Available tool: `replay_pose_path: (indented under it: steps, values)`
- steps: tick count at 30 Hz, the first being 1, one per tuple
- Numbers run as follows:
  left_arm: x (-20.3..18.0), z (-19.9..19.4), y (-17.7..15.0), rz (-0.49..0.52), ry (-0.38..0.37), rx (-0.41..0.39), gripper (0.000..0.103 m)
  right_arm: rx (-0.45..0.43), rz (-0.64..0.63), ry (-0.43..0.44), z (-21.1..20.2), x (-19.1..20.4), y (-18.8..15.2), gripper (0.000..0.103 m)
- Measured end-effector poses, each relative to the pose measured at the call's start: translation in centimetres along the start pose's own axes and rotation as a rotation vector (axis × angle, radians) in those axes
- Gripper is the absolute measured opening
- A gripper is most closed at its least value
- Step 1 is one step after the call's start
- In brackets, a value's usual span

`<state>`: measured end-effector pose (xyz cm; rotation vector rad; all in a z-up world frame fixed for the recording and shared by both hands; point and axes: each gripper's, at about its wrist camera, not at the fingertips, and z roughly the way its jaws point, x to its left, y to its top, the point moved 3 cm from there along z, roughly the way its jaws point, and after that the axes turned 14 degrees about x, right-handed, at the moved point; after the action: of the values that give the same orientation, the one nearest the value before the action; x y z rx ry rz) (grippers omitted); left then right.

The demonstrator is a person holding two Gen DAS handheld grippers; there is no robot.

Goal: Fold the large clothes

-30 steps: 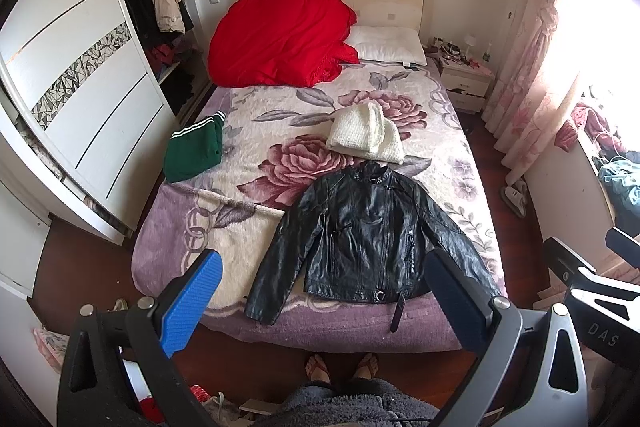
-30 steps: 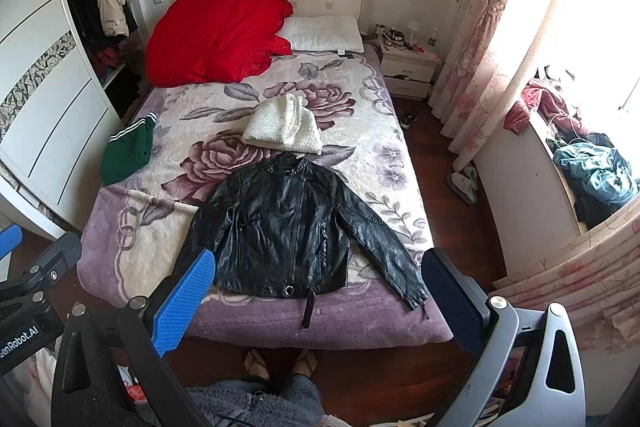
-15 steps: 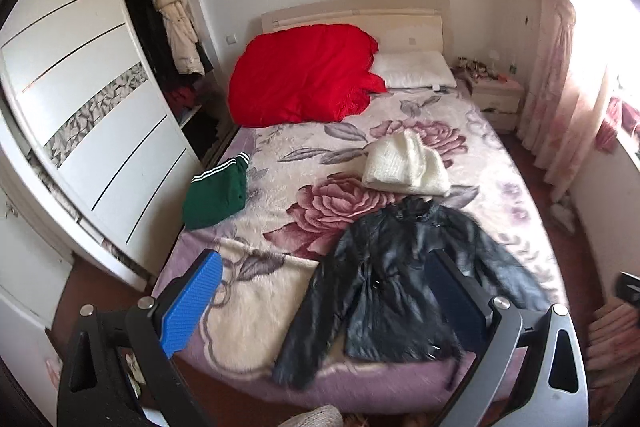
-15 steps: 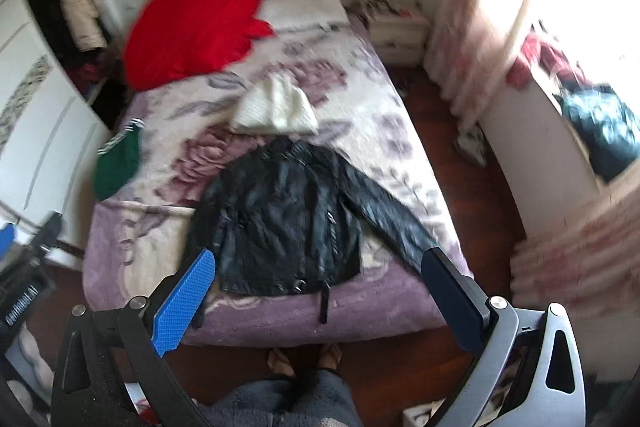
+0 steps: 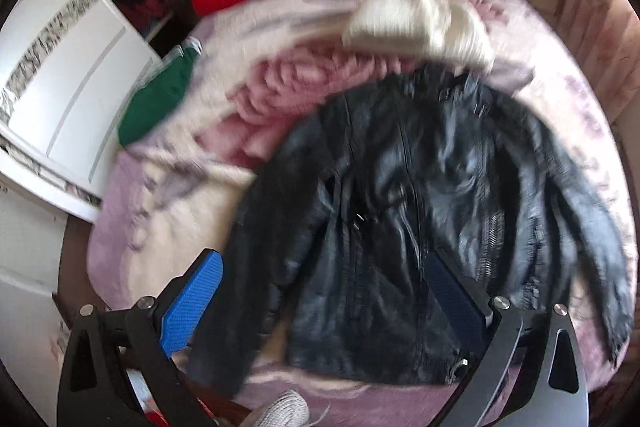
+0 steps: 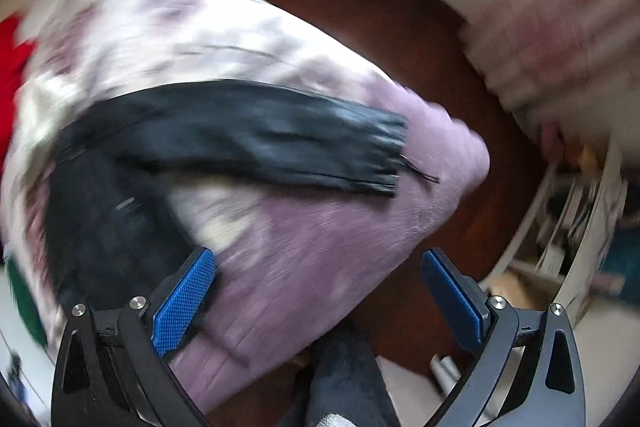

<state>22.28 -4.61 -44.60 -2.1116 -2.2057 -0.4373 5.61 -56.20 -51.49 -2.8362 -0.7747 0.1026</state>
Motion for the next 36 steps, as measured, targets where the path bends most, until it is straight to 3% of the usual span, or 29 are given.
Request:
replay_pose_path:
  steps: [6, 10, 14, 15, 16, 17, 19, 20, 22, 24, 26, 27, 28, 31, 33, 35, 36]
  values:
    - [-4.5, 10.5, -0.9, 0.001, 0.006, 0.15, 0.103, 0.1, 0.281, 0.176, 12.5, -7.8, 7.1, 0.103]
    - [-7.2, 14.6, -2.3, 0.069, 0.05, 0.159, 0.103, 0.101, 0.335, 0.392, 17.0, -9.0, 8.7, 0.103]
    - [-7.7, 16.0, -3.0, 0.075, 0.033, 0.125, 0.103, 0.034, 0.356, 0.442, 17.9, -9.4, 8.3, 0.098]
    - [-7.5, 16.0, -3.3, 0.066, 0.017, 0.115, 0.103, 0.019, 0.349, 0.452, 17.8, -9.6, 7.9, 0.088]
    - [-7.4, 16.0, -3.5, 0.056, 0.003, 0.105, 0.103, 0.007, 0.338, 0.463, 17.6, -9.7, 7.6, 0.069]
    - [-7.3, 16.1, -3.8, 0.046, -0.015, 0.093, 0.103, 0.0, 0.33, 0.459, 17.4, -9.9, 7.4, 0.061]
    - [-7.8, 16.4, -4.1, 0.025, -0.045, 0.075, 0.103, -0.037, 0.315, 0.511, 16.5, -11.1, 6.7, 0.017]
    - [-7.8, 16.2, -4.4, 0.021, -0.051, 0.066, 0.103, -0.05, 0.305, 0.535, 15.5, -11.3, 6.5, 0.015]
    - [-8.0, 16.0, -4.6, 0.023, -0.045, 0.071, 0.103, -0.094, 0.256, 0.581, 14.4, -11.8, 6.3, 0.015]
    - [-8.1, 16.1, -4.2, 0.018, -0.045, 0.109, 0.103, -0.07, 0.213, 0.595, 14.2, -11.3, 6.0, 0.016]
    - [-8.0, 16.0, -3.7, 0.001, -0.043, 0.175, 0.103, 0.025, 0.244, 0.647, 16.9, -11.2, 6.8, 0.036]
    - [-8.0, 15.7, -3.7, -0.015, -0.042, 0.194, 0.103, 0.061, 0.268, 0.7, 18.1, -11.1, 7.0, 0.051]
    - [-8.0, 15.3, -3.5, -0.032, -0.045, 0.196, 0.103, 0.073, 0.302, 0.783, 19.7, -11.4, 7.1, 0.059]
    - [-8.1, 13.5, -3.5, -0.039, -0.049, 0.172, 0.103, 0.03, 0.354, 0.91, 21.2, -11.4, 6.6, 0.08]
    - [-8.7, 12.4, -3.9, -0.022, -0.038, 0.154, 0.103, -0.008, 0.341, 0.924, 21.0, -10.8, 6.7, 0.082]
    - [-9.5, 11.6, -4.0, -0.001, -0.031, 0.138, 0.103, -0.046, 0.331, 0.95, 21.1, -10.2, 6.3, 0.078]
    - [-9.9, 11.3, -3.9, 0.011, -0.018, 0.135, 0.103, -0.054, 0.338, 0.955, 21.3, -9.9, 6.2, 0.06]
